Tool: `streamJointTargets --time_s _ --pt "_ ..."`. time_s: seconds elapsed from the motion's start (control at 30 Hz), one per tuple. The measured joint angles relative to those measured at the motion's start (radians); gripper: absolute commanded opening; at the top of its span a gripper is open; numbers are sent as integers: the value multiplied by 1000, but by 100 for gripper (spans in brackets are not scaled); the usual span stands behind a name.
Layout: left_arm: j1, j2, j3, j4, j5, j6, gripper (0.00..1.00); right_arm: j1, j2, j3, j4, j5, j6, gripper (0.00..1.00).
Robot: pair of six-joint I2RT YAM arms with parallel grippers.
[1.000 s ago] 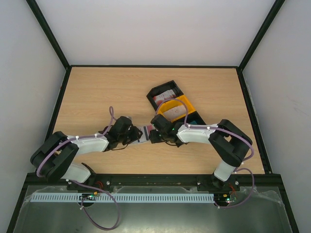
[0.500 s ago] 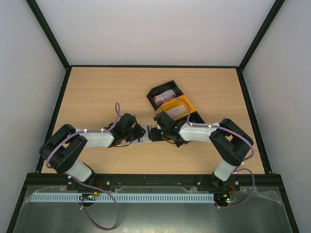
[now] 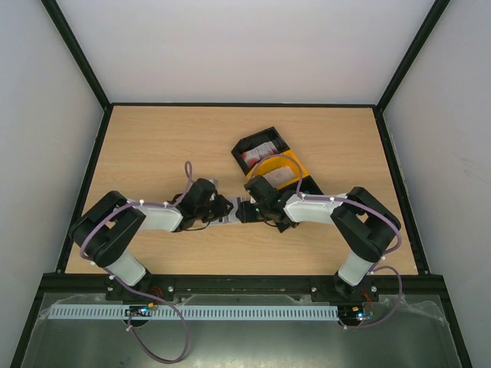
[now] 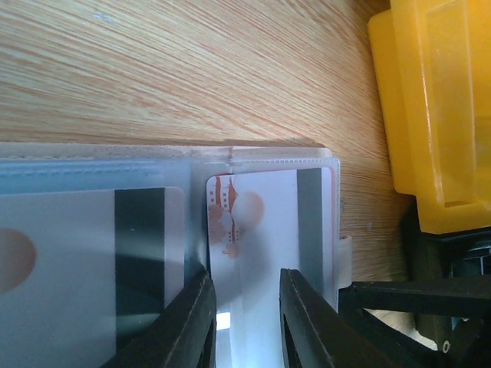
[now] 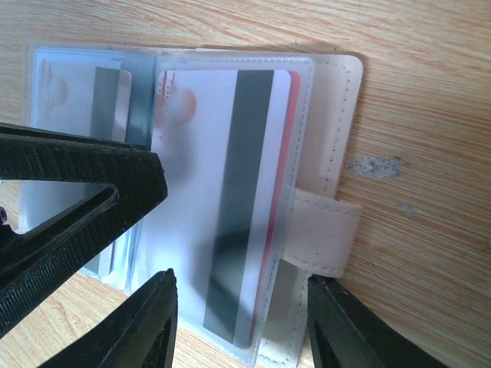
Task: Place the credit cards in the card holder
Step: Insert the credit card into the card holder.
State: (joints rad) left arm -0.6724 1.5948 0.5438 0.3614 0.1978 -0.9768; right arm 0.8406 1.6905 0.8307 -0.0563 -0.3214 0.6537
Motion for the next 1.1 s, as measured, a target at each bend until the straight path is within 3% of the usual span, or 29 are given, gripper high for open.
streamJointTargets --time_s 0.23,0.5,0.63,0.87,1.1 --pt "1 8 -4 32 29 0 29 -1 -9 -11 9 13 0 46" --pt "-6 -100 -8 -47 42 27 44 -1 -93 -15 -19 100 -4 52" --pt "-7 -199 -8 -127 -11 47 49 0 -156 -3 -43 137 -28 49" --pt "6 -365 -33 -268 -177 24 63 38 -122 54 -76 137 -64 43" --pt "47 -487 -144 -333 -217 -4 61 108 -6 126 -82 103 -68 33"
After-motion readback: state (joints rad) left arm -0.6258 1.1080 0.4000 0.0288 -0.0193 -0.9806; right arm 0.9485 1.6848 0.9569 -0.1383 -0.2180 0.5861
